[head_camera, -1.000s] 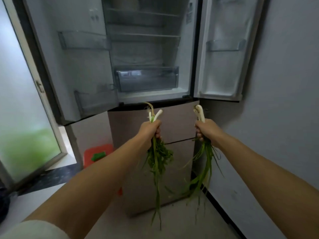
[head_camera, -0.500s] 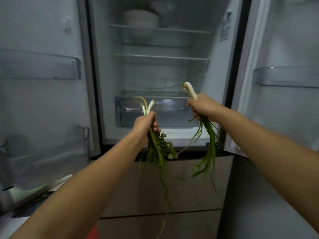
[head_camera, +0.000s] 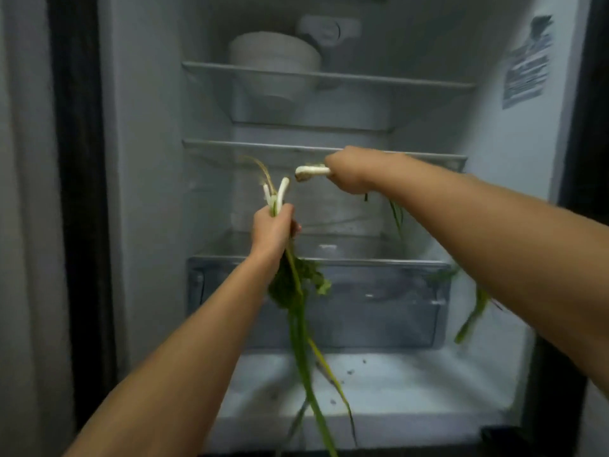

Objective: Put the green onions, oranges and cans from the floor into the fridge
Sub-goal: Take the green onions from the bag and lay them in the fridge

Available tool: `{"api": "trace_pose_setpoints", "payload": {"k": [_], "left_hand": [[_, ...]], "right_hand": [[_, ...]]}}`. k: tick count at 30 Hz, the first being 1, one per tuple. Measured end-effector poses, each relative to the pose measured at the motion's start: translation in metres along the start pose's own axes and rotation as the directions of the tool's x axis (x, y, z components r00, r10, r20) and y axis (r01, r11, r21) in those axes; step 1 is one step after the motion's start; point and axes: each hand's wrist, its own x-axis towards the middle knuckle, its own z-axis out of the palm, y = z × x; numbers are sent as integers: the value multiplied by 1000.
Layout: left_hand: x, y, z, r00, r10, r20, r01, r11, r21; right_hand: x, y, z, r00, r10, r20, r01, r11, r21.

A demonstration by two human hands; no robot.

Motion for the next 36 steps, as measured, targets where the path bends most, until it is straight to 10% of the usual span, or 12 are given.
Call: {"api": "trace_pose_setpoints", "payload": {"k": [13, 23, 36], "left_hand": [[87, -62, -34, 991, 55, -119, 32, 776, 630], [93, -65, -36, 988, 45, -149, 53, 802, 595], [88, -63, -44, 996, 10, -92, 26, 923, 385]], "right_hand": [[153, -25, 136, 949, -282, -142, 263, 955, -140], [203, -101, 172, 939, -274, 209, 141, 860, 491], [219, -77, 174, 825, -317, 469, -144, 684, 715]]}}
